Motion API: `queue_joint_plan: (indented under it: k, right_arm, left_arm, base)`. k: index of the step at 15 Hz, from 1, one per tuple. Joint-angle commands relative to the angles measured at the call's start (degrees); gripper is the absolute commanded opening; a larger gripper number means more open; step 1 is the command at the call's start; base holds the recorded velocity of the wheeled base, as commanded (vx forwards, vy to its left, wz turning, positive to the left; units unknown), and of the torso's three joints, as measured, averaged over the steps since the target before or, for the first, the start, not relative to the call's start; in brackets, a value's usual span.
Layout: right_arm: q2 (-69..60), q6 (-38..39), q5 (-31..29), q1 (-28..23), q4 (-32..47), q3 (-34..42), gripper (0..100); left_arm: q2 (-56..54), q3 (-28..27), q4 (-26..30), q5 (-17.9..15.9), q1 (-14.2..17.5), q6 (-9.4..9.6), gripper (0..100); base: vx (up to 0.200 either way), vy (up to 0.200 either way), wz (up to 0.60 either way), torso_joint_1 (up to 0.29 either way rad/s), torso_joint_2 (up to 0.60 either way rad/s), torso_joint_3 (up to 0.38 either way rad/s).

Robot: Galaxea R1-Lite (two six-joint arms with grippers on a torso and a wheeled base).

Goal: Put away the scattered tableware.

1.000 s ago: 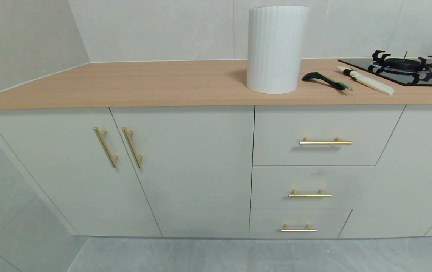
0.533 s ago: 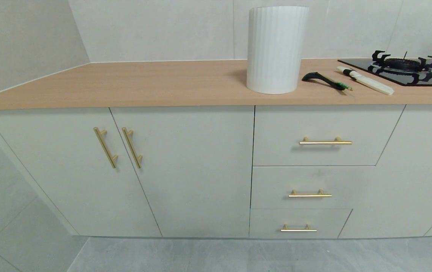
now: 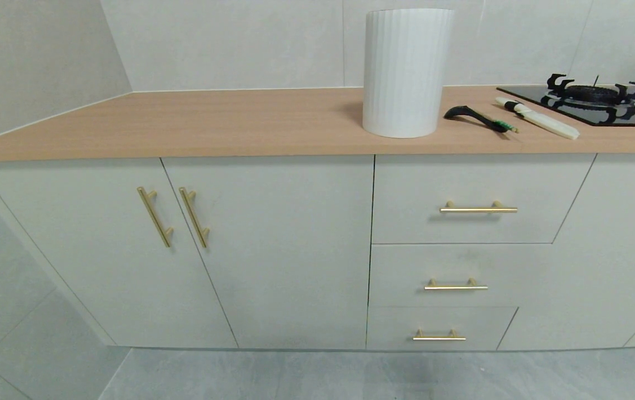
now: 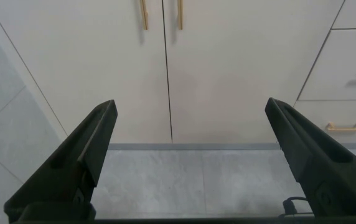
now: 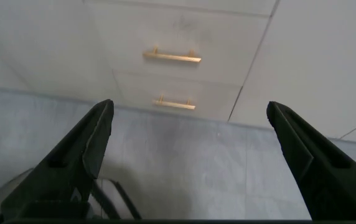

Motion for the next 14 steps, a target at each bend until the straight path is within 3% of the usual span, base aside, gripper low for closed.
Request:
queue_joint_plan:
  k: [1,7,9,10,14]
  right_arm:
    - [18.1,0.2,-0.3,2.7,-5.8,-3.9,100]
    - [46.4,0.3,-2.2,4.1,-16.6,-13.4,100]
    - [49.5,0.3,-2.2,4.3,-19.4,-13.9,100]
    - [58.4,0.2,-2.2,4.8,-26.2,-16.1,100]
    - [66.9,0.6,-2.2,4.8,-30.2,-18.4,100]
  left_arm:
    - [0.0,0.0,0.0,0.0,0.0,0.0,100]
    - [0.0,0.0,0.0,0.0,0.0,0.0,100]
    - [0.0,0.0,0.0,0.0,0.0,0.0,100]
    - [0.0,0.0,0.0,0.0,0.0,0.0,100]
    - [0.0,0.0,0.0,0.0,0.0,0.0,100]
  base:
    - [0.0,0.0,0.0,0.0,0.0,0.0]
    - [0.0,0.0,0.0,0.0,0.0,0.0]
    - [0.0,0.0,0.0,0.0,0.0,0.0]
    - [0.0,0.0,0.0,0.0,0.0,0.0]
    - [0.0,0.0,0.0,0.0,0.0,0.0]
